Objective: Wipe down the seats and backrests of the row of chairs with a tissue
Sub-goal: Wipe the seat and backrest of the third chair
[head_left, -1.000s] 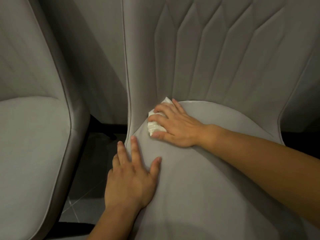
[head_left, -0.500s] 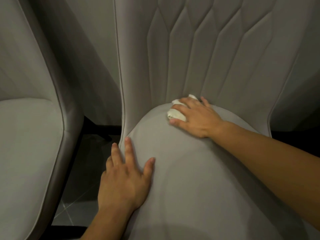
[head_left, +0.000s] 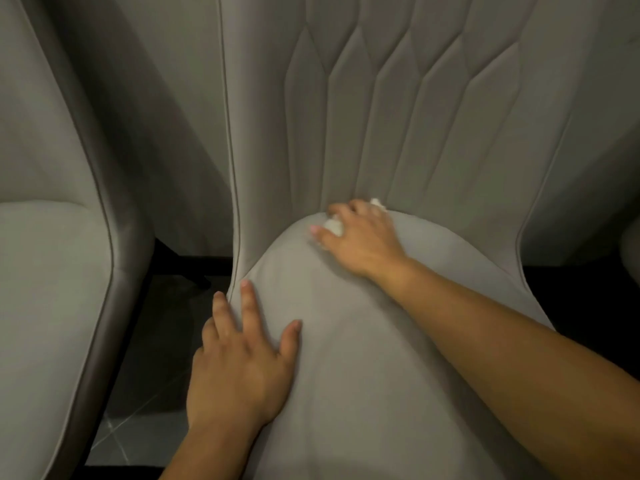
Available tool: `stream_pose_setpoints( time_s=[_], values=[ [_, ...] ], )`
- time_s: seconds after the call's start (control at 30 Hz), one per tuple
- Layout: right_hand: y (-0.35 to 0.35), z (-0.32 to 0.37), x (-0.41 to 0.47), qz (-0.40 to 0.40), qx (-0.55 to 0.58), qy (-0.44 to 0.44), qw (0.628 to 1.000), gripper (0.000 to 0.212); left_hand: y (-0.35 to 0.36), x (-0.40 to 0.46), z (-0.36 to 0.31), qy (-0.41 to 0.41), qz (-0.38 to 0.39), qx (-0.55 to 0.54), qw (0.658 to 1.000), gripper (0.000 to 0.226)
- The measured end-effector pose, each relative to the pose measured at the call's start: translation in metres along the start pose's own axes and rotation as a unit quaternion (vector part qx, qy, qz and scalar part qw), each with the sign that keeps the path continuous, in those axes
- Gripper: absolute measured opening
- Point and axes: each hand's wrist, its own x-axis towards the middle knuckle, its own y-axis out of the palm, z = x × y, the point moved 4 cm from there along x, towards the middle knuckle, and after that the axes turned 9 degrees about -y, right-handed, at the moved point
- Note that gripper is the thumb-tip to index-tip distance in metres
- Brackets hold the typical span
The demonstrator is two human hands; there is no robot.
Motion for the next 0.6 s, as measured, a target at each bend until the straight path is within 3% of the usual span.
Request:
stream_pose_setpoints(
  time_s=[0.13, 0.3, 0.6],
  values=[
    [0.020, 0.072, 0.006, 0.011, 0.005, -0.057, 0.998, 0.081, -0.001, 0.001, 0.001, -0.002, 0.004, -0.010, 1.000, 0.090],
    [0.012, 0.033, -0.006, 0.013, -0.028, -0.134, 0.991, 0.058, -0.001, 0.001, 0.003, 0.006, 0.008, -0.021, 1.000, 0.090],
    [-0.008, -0.041, -0.021, -0.026, -0.078, 0.017, 0.997, 0.053, 0.005, 0.006, 0.005, -0.025, 0.038, -0.014, 0.999, 0.093]
  ],
)
